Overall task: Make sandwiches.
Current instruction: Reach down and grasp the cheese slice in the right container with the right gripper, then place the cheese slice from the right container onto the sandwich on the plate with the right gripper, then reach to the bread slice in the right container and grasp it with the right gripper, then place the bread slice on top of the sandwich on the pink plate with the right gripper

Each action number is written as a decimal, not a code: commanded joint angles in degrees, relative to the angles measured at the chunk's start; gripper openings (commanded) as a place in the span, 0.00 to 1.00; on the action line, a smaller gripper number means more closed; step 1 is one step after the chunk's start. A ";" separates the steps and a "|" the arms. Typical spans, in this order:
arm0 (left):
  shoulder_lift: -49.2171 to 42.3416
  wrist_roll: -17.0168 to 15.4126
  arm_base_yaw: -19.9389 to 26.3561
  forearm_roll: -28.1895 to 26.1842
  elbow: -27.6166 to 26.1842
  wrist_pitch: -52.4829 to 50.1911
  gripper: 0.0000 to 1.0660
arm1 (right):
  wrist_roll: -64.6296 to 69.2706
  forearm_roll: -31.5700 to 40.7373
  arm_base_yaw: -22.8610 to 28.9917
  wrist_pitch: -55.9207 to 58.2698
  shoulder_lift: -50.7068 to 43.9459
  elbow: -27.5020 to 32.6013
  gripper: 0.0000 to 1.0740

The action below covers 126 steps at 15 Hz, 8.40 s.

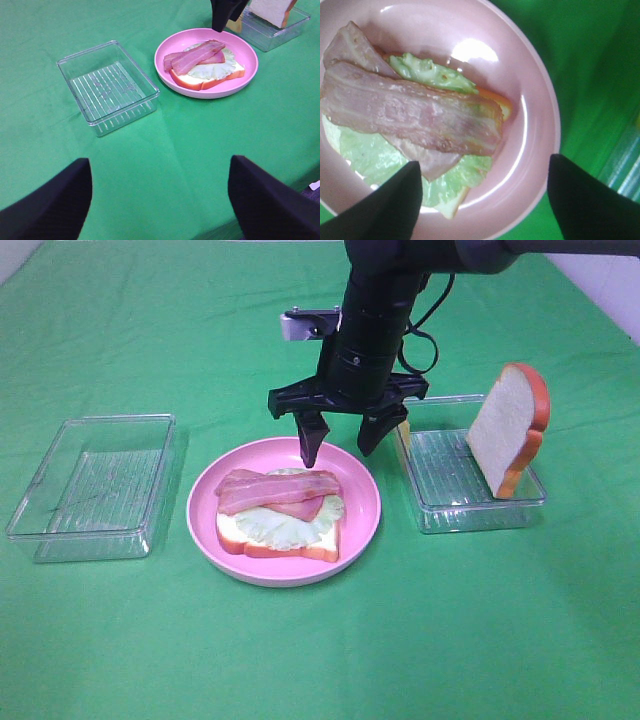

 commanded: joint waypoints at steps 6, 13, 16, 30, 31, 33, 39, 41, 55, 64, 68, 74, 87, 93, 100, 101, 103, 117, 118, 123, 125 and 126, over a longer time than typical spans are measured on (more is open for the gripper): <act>-1.15 0.29 -0.06 -0.40 0.11 -0.63 0.68 | 0.86 -3.04 -6.70 8.25 -0.80 -9.40 0.62; -1.15 0.34 -0.06 -0.40 0.11 -0.63 0.68 | -0.23 -3.04 -9.91 2.12 3.67 -9.40 0.57; -1.15 0.34 -0.06 -0.40 0.11 -0.63 0.68 | 0.00 -4.30 -9.91 0.80 5.04 -9.40 0.55; -1.15 0.34 -0.06 -0.40 0.11 -0.63 0.68 | 0.00 -5.33 -9.91 2.52 4.70 -10.66 0.00; -1.15 0.34 -0.06 -0.40 0.11 -0.63 0.68 | -1.09 -3.78 -9.91 3.50 2.12 -11.40 0.00; -1.15 0.34 -0.06 -0.40 0.11 -0.63 0.68 | -4.87 1.32 -9.91 3.67 -0.29 -11.40 0.00; -1.15 0.34 -0.06 -0.40 0.11 -0.63 0.68 | -17.82 20.40 -9.63 10.20 -1.20 -10.54 0.00; -1.15 0.34 -0.06 -0.40 0.11 -0.63 0.68 | -19.25 25.78 -9.40 10.20 -1.20 -9.17 0.00; -1.15 0.34 -0.06 -0.40 0.11 -0.63 0.68 | -24.41 32.31 -3.78 1.49 5.21 0.80 0.00; -1.15 0.34 -0.06 -0.40 0.11 -0.63 0.68 | -16.96 21.26 -3.78 -1.89 5.21 0.74 0.44; -1.15 0.34 -0.06 -0.40 0.11 -0.63 0.68 | -14.50 17.76 -3.78 -2.52 5.21 0.00 0.67; -1.15 0.34 -0.06 -0.40 0.11 -0.63 0.68 | -6.30 0.40 -3.90 8.08 5.21 -12.83 0.67; -1.15 0.34 -0.06 -0.63 0.11 -0.63 0.68 | 1.49 -7.10 -21.54 10.14 -6.59 -14.67 0.72; -1.15 0.34 -0.06 -0.63 0.11 -0.63 0.68 | -1.15 -4.93 -23.95 9.40 -7.96 -1.55 0.74; -1.15 0.34 -0.06 -0.63 0.11 -0.63 0.68 | -3.27 -5.67 -23.95 8.02 -2.52 -0.52 0.72; -1.15 0.34 -0.06 -0.63 0.11 -0.63 0.68 | -3.27 -5.90 -23.95 8.02 -1.83 -0.52 0.68; -1.15 0.34 -0.06 -0.63 0.11 -0.63 0.68 | -2.98 -5.96 -23.95 8.59 -1.66 -0.52 0.38; -1.15 0.34 -0.06 -0.63 0.11 -0.63 0.68 | -7.45 16.79 -23.72 9.22 -8.37 -0.52 0.00; -1.15 0.34 -0.06 -0.63 0.11 -0.63 0.68 | -9.63 22.12 -23.66 8.82 -8.65 0.00 0.00; -1.15 0.34 -0.06 -0.86 0.11 -0.63 0.68 | -24.12 52.08 -21.14 -2.64 -10.14 17.76 0.00; -1.15 0.34 -0.06 -0.86 0.11 -0.63 0.68 | -28.30 58.50 -16.79 -9.85 -10.14 23.95 0.00; -1.15 0.34 -0.06 -0.86 0.11 -0.63 0.68 | -29.79 61.25 -14.78 -12.72 -10.14 26.64 0.00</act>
